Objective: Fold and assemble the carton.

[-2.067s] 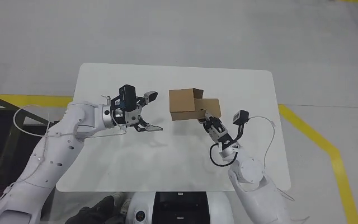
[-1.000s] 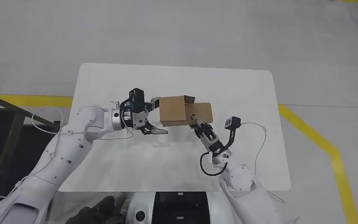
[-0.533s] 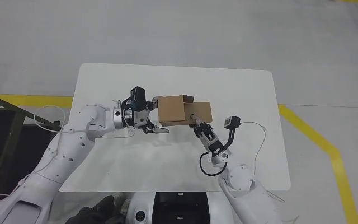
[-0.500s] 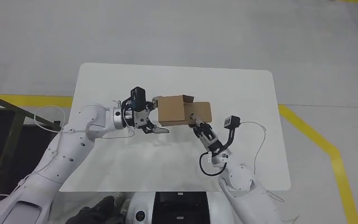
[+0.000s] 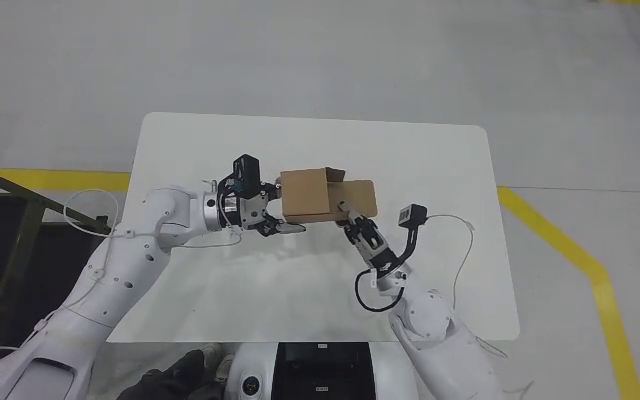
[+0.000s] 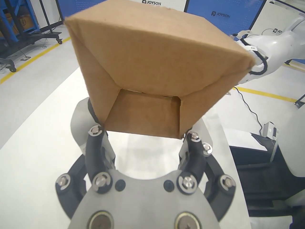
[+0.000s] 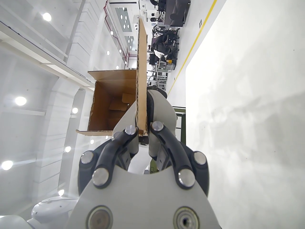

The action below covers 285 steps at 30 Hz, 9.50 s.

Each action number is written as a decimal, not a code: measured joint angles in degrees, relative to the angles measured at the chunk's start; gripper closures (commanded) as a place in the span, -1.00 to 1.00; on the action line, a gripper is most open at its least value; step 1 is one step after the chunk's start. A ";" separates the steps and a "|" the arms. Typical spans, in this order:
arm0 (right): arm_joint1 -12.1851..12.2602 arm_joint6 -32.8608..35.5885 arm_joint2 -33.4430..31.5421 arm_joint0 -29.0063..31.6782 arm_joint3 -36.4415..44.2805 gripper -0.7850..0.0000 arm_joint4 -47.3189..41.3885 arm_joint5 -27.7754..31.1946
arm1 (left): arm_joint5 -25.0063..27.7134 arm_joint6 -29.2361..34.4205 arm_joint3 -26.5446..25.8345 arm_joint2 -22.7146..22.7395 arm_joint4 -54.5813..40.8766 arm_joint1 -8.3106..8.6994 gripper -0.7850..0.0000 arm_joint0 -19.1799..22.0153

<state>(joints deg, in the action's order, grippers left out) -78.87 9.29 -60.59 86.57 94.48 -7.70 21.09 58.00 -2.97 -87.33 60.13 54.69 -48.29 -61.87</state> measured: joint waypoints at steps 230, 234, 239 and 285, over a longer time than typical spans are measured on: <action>6.26 49.45 3.94 -18.21 -13.37 1.00 -23.18 3.48 | 0.00 -6.10 -3.13 -11.84 -12.43 9.51 -1.00 5.74; 6.37 49.43 3.64 -18.85 -13.65 1.00 -23.31 0.78 | 0.00 -8.79 -6.37 -12.18 -6.19 10.29 -1.00 5.17; 6.32 50.75 4.02 -20.29 -14.71 1.00 -23.45 -1.59 | 0.00 -13.25 -8.01 -13.89 1.92 11.04 -1.00 5.21; 5.75 47.77 8.05 -22.92 -14.19 1.00 -15.85 -3.40 | 0.00 -11.31 -3.07 -22.74 4.67 7.90 -0.83 11.61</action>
<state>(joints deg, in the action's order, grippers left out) -73.12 57.06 -52.53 63.65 80.29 -23.55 17.68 58.00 -14.28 -90.40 37.39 59.36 -40.39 -50.26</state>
